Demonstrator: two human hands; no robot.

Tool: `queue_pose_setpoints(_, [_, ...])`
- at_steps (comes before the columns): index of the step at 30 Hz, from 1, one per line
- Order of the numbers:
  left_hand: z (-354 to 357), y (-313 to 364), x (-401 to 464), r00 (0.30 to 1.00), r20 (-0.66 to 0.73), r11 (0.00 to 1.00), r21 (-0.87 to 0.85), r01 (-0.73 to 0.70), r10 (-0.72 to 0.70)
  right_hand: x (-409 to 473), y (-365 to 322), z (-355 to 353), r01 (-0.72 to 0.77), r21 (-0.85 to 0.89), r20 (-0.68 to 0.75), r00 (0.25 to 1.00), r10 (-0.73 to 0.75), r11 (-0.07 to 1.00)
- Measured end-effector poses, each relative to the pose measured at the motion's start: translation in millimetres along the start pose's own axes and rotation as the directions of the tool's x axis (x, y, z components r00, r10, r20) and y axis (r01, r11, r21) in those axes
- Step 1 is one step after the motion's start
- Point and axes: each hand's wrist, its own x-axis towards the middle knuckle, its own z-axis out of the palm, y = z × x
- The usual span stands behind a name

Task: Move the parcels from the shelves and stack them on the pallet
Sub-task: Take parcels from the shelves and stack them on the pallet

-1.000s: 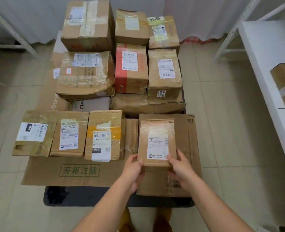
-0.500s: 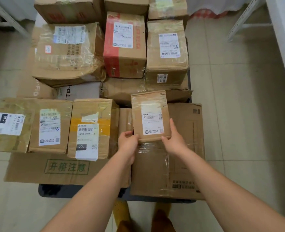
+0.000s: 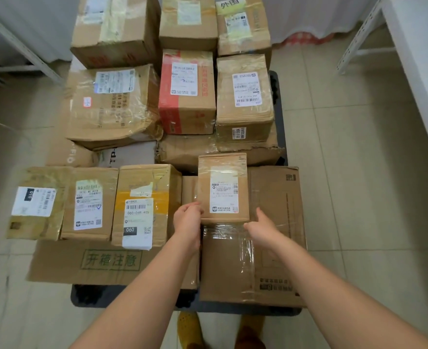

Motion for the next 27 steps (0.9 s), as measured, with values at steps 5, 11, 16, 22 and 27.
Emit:
queue_pose_setpoints(5, [-17.4, 9.9, -27.6, 0.998, 0.032, 0.997, 0.048, 0.055, -0.057, -25.0, -4.4, -8.5, 0.029, 0.003, -0.112, 0.993, -0.029, 1.000])
queue_pose_setpoints(11, [-39.6, 33.1, -87.5, 0.988, 0.138, 0.991, 0.124, 0.048, -0.065, -73.6, -30.9, -15.9, 0.115, 0.020, -0.195, 0.975, -0.109, 0.993])
queue_pose_setpoints(16, [-65.5, 59.8, -140.0, 0.984, 0.166, 0.978, 0.184, -0.100, 0.070, -131.7, -48.1, -9.4, 0.193, 0.058, -0.208, 0.962, -0.178, 0.979])
queue_pose_setpoints(22, [-104.0, 76.6, -198.1, 0.963, 0.231, 0.970, 0.166, -0.176, 0.135, -210.4, -58.7, 1.5, 0.291, 0.134, -0.224, 0.940, -0.257, 0.947])
queue_pose_setpoints(27, [-140.9, 65.3, -247.7, 0.932, 0.321, 0.959, 0.163, -0.231, 0.169, -286.5, -42.4, 16.3, 0.368, 0.153, -0.328, 0.894, -0.304, 0.917])
